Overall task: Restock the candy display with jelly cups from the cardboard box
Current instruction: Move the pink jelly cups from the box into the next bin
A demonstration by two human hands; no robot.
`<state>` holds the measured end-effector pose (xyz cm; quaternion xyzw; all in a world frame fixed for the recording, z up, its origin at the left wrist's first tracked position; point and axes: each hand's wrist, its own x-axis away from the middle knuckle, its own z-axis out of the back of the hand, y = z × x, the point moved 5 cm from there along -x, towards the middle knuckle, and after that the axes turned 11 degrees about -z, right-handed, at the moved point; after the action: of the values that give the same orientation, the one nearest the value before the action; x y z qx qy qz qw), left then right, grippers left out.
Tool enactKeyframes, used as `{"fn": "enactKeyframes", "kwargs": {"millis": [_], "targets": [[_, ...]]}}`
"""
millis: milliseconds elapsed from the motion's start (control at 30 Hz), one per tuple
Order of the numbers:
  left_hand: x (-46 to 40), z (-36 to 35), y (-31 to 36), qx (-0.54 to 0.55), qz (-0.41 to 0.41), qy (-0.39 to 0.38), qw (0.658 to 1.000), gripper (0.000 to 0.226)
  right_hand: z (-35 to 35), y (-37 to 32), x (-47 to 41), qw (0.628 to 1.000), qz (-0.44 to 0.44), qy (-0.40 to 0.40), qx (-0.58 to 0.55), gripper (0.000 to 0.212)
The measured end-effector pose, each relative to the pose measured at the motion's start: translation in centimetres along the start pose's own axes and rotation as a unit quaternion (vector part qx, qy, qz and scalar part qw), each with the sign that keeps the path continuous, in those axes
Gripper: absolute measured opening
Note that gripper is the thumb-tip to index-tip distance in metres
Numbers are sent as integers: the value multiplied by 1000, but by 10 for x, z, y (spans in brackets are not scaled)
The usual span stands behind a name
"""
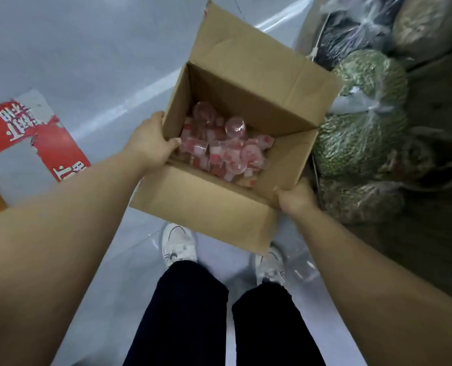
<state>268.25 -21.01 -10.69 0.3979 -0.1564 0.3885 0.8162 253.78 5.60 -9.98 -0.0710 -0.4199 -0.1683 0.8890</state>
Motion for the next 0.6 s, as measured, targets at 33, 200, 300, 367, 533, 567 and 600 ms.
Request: {"fn": "enactKeyframes", "kwargs": {"millis": [33,200,300,367,533,567,600], "targets": [[-1,-5,-4,-11,12,13,1000,41,-3,0,-4,1000,14,4,17,45],[28,-11,-13,-12,77,103,992,25,10,-2,1,998,36,24,-43,30],[82,-21,-22,36,128,124,983,26,22,0,21,997,66,24,-16,29],[125,-34,-28,79,170,144,972,27,27,6,38,995,92,18,15,31],[222,-80,-38,150,264,189,934,28,26,37,71,985,141,-20,97,32],[237,-90,-40,165,277,193,927,28,23,45,74,983,145,-32,106,32],[251,-100,-42,173,289,193,921,28,20,53,76,982,147,-40,115,33]]}}
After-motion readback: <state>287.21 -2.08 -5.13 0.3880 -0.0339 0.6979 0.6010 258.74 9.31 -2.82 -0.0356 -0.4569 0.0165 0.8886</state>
